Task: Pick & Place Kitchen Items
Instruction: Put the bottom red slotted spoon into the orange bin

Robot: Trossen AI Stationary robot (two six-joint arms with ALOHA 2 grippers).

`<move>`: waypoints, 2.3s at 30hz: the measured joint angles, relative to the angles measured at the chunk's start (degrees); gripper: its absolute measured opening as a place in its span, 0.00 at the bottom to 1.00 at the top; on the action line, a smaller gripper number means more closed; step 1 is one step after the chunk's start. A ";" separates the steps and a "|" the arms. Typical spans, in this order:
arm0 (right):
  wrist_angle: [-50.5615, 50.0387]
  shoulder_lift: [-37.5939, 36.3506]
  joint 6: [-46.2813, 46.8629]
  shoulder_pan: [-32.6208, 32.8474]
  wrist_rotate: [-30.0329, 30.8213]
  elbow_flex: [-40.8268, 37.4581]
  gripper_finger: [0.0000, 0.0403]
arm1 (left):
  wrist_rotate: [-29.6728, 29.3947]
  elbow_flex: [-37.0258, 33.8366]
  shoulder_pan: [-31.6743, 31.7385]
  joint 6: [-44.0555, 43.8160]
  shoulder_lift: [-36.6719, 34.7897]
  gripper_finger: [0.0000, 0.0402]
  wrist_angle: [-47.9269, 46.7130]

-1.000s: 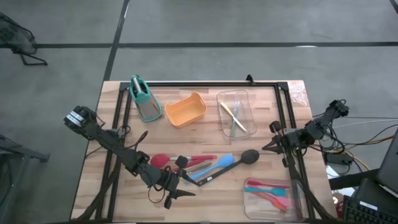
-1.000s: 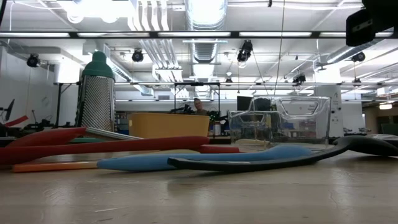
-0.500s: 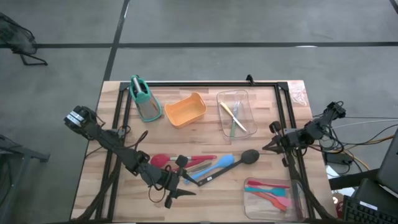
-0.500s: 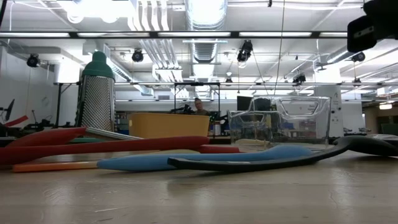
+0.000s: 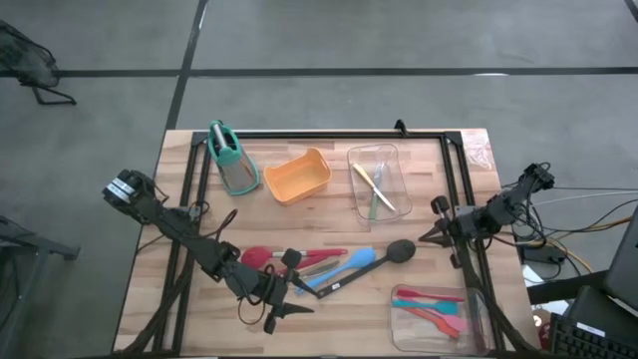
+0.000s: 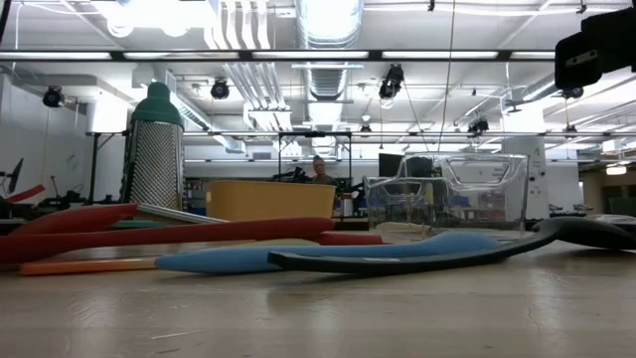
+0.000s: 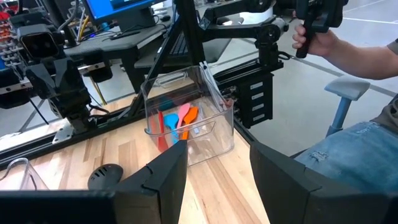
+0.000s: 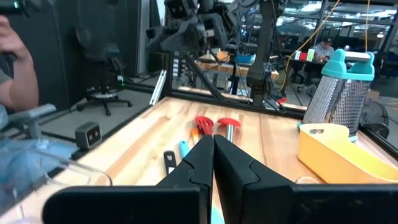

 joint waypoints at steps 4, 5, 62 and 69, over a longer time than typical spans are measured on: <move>-0.17 -0.09 -0.91 0.00 0.13 0.01 0.02 | 0.00 0.00 0.00 0.00 0.00 0.45 0.00; -0.11 -0.09 -0.77 0.00 0.13 0.22 0.02 | 0.00 -0.02 0.00 0.00 0.00 0.45 0.00; -7.20 1.53 9.54 0.00 0.00 -1.59 0.02 | -21.50 -1.73 1.53 -31.84 6.14 0.45 -28.45; -7.23 1.53 9.54 0.00 0.00 -1.59 0.02 | -23.42 -1.55 1.78 -35.26 10.07 0.48 -28.34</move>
